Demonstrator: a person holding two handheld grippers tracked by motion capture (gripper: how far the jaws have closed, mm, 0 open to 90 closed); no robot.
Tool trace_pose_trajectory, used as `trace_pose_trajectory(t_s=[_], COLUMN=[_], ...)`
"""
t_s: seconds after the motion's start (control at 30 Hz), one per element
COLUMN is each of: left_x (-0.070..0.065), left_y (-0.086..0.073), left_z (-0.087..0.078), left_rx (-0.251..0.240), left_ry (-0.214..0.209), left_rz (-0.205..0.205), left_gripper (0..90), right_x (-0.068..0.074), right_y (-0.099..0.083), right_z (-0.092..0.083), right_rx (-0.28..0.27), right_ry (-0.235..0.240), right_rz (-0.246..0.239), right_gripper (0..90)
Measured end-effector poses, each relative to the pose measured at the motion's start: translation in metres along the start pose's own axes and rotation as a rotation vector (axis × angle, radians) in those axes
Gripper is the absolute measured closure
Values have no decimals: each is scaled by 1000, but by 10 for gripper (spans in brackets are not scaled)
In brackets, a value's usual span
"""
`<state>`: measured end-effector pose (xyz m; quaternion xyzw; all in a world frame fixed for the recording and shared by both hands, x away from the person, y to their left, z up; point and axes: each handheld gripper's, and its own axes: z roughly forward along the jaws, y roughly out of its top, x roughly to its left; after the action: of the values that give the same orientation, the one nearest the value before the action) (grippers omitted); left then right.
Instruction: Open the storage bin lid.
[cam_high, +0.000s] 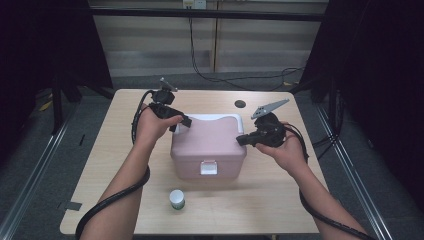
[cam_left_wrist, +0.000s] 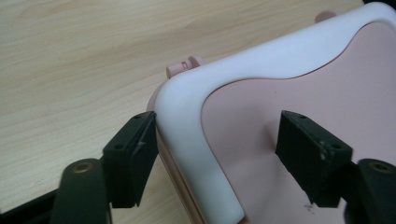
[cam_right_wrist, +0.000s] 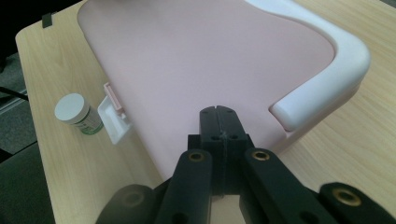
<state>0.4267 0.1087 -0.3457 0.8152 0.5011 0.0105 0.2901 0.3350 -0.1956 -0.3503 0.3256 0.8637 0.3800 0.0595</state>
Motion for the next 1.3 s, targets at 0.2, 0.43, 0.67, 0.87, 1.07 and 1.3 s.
trace_pose_trajectory(t_s=[0.2, 0.43, 0.67, 0.87, 1.07, 1.3], left_x=[1, -3, -4, -4, -6, -13], left_y=[0, 2, 0, -2, -3, -8], left_z=[-1, -19, -29, -38, -51, -60], left_rx=[-2, -28, -23, -38, -49, -37], left_ry=[-7, -37, -45, -72, -91, -86], left_rz=[-5, -13, -10, -13, 7, 68], left_gripper=[286, 305, 347, 363, 419, 435], right_x=[-1, 1, 3, 3, 6, 8], right_y=[-2, -3, -3, -2, 1, 1], right_z=[0, -1, 0, 1, 3, 4], right_rx=[-8, -12, -9, -10, -4, -7], right_ry=[5, -1, -6, -7, -20, -24], right_rz=[6, 5, 3, 9, -1, -1], right_gripper=[900, 900, 900, 900, 900, 900])
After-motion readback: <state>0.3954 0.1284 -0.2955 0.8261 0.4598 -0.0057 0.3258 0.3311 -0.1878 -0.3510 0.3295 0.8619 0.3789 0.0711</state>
